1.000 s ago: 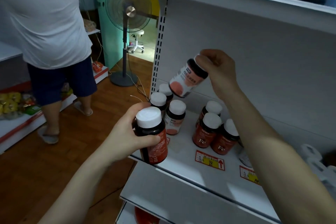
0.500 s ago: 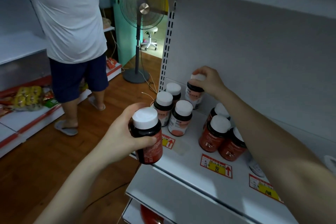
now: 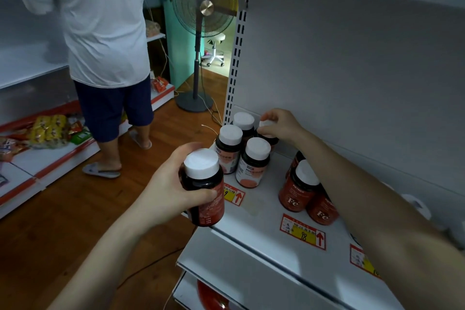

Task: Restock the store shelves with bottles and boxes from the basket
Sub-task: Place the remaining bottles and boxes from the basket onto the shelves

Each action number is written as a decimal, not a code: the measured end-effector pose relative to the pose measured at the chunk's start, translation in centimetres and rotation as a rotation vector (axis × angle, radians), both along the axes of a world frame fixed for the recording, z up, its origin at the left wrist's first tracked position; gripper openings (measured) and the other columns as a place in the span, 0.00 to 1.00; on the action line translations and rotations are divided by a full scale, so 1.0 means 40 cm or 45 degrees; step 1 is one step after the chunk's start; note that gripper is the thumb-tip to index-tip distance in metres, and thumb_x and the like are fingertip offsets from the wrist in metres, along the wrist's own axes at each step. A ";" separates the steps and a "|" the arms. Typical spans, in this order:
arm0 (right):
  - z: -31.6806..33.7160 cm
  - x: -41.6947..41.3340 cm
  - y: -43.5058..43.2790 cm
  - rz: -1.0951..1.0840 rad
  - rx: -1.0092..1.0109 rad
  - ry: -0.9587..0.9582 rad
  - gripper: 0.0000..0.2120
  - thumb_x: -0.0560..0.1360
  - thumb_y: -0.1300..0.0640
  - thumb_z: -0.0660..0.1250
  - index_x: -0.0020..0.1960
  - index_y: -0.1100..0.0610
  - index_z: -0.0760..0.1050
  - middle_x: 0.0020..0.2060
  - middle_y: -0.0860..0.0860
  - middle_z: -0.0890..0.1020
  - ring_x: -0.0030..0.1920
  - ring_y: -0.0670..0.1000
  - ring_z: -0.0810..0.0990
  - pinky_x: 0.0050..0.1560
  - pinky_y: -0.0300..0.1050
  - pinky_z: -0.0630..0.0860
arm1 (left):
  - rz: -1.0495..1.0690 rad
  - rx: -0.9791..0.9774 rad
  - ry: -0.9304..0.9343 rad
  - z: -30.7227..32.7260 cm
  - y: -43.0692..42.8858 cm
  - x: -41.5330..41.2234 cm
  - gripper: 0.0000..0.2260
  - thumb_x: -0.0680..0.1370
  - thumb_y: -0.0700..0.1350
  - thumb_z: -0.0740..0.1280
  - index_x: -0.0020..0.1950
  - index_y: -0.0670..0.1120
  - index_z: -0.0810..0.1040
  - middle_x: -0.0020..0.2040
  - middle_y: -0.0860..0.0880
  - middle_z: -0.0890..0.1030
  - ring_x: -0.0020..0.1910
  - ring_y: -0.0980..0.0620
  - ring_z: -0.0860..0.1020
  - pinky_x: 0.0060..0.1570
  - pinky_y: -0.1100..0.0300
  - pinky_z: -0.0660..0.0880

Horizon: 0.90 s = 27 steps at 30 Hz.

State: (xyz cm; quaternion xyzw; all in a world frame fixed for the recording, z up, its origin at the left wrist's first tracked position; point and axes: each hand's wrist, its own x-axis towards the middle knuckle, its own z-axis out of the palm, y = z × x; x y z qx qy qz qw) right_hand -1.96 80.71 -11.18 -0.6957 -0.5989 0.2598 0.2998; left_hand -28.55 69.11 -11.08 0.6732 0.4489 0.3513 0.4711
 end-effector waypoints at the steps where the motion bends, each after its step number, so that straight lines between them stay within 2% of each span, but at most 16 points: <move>1: -0.001 -0.001 0.000 -0.006 -0.003 0.010 0.17 0.69 0.63 0.72 0.57 0.63 0.74 0.49 0.53 0.74 0.51 0.50 0.72 0.49 0.42 0.69 | -0.002 0.001 0.007 -0.001 0.001 0.000 0.32 0.67 0.37 0.74 0.63 0.58 0.64 0.54 0.66 0.69 0.52 0.65 0.70 0.44 0.72 0.70; 6: 0.001 -0.005 0.004 0.036 -0.063 -0.046 0.16 0.70 0.61 0.71 0.56 0.62 0.75 0.52 0.54 0.74 0.52 0.51 0.72 0.50 0.41 0.68 | -0.025 0.005 0.018 -0.012 0.004 0.000 0.32 0.67 0.38 0.75 0.62 0.59 0.64 0.55 0.65 0.69 0.53 0.63 0.71 0.44 0.71 0.70; 8: 0.001 -0.004 0.006 0.048 -0.081 -0.109 0.16 0.70 0.60 0.71 0.57 0.61 0.75 0.57 0.56 0.74 0.57 0.53 0.73 0.52 0.42 0.68 | -0.038 0.005 0.016 -0.017 0.006 0.001 0.33 0.65 0.43 0.78 0.60 0.63 0.64 0.56 0.65 0.69 0.54 0.62 0.71 0.45 0.72 0.70; 11: 0.004 0.002 0.002 0.065 -0.112 -0.152 0.17 0.71 0.59 0.71 0.58 0.60 0.74 0.62 0.56 0.73 0.61 0.55 0.72 0.56 0.44 0.69 | -0.036 0.014 0.016 -0.018 0.005 0.001 0.34 0.57 0.55 0.74 0.57 0.67 0.63 0.58 0.66 0.68 0.57 0.61 0.70 0.49 0.70 0.71; 12: 0.007 0.005 -0.002 0.081 -0.123 -0.167 0.18 0.71 0.58 0.71 0.59 0.60 0.73 0.62 0.56 0.72 0.62 0.55 0.71 0.57 0.44 0.69 | -0.026 0.023 0.016 -0.018 0.005 0.001 0.35 0.57 0.55 0.75 0.58 0.67 0.62 0.58 0.67 0.68 0.58 0.60 0.69 0.52 0.67 0.71; 14: 0.017 0.007 -0.012 0.091 -0.112 -0.213 0.19 0.71 0.56 0.71 0.59 0.60 0.73 0.62 0.56 0.73 0.63 0.54 0.71 0.57 0.44 0.68 | -0.013 0.024 -0.023 -0.018 0.006 0.003 0.37 0.61 0.47 0.78 0.62 0.64 0.61 0.57 0.69 0.67 0.59 0.62 0.69 0.56 0.64 0.71; 15: 0.027 0.002 -0.019 0.071 -0.063 -0.227 0.19 0.71 0.55 0.71 0.59 0.60 0.74 0.62 0.55 0.73 0.64 0.54 0.71 0.57 0.43 0.67 | -0.017 0.014 -0.056 -0.016 0.005 0.004 0.39 0.62 0.44 0.79 0.63 0.63 0.60 0.56 0.70 0.67 0.58 0.63 0.70 0.55 0.66 0.71; 17: 0.061 -0.023 -0.046 0.015 0.120 -0.176 0.16 0.72 0.54 0.69 0.57 0.60 0.75 0.60 0.54 0.76 0.62 0.52 0.73 0.55 0.40 0.67 | -0.029 -0.007 -0.109 -0.014 0.006 0.005 0.41 0.59 0.45 0.78 0.64 0.65 0.59 0.56 0.69 0.68 0.57 0.66 0.71 0.51 0.71 0.71; 18: 0.083 -0.043 -0.070 0.002 0.236 -0.104 0.14 0.73 0.54 0.69 0.56 0.59 0.76 0.57 0.53 0.78 0.60 0.51 0.75 0.55 0.40 0.68 | -0.028 -0.019 -0.125 -0.014 0.007 0.006 0.42 0.58 0.45 0.79 0.63 0.66 0.59 0.57 0.67 0.69 0.58 0.65 0.72 0.52 0.70 0.71; 20: 0.132 -0.096 -0.141 0.068 0.398 0.059 0.07 0.73 0.55 0.68 0.50 0.56 0.77 0.49 0.50 0.81 0.51 0.47 0.78 0.53 0.38 0.71 | -0.018 -0.017 -0.133 -0.013 0.006 0.009 0.45 0.55 0.51 0.79 0.66 0.65 0.59 0.61 0.59 0.72 0.62 0.59 0.72 0.58 0.63 0.72; 22: 0.167 -0.151 -0.226 0.235 0.400 0.148 0.02 0.74 0.54 0.68 0.46 0.51 0.77 0.42 0.42 0.81 0.44 0.40 0.78 0.49 0.33 0.73 | -0.016 0.016 -0.113 -0.006 0.001 0.017 0.49 0.54 0.54 0.78 0.71 0.61 0.56 0.63 0.54 0.73 0.63 0.56 0.72 0.62 0.57 0.71; 25: 0.181 -0.205 -0.324 0.448 0.286 0.075 0.03 0.72 0.47 0.68 0.45 0.41 0.75 0.41 0.37 0.79 0.46 0.35 0.78 0.46 0.29 0.73 | -0.030 0.077 -0.104 0.010 -0.011 0.032 0.49 0.62 0.45 0.79 0.75 0.54 0.53 0.53 0.62 0.74 0.58 0.60 0.72 0.57 0.62 0.70; 27: 0.177 -0.221 -0.356 0.447 0.246 -0.006 0.07 0.70 0.44 0.69 0.47 0.40 0.75 0.43 0.35 0.78 0.48 0.35 0.77 0.47 0.30 0.73 | -0.056 0.094 -0.126 0.020 -0.021 0.042 0.46 0.64 0.42 0.77 0.75 0.53 0.54 0.48 0.66 0.73 0.53 0.63 0.74 0.51 0.68 0.72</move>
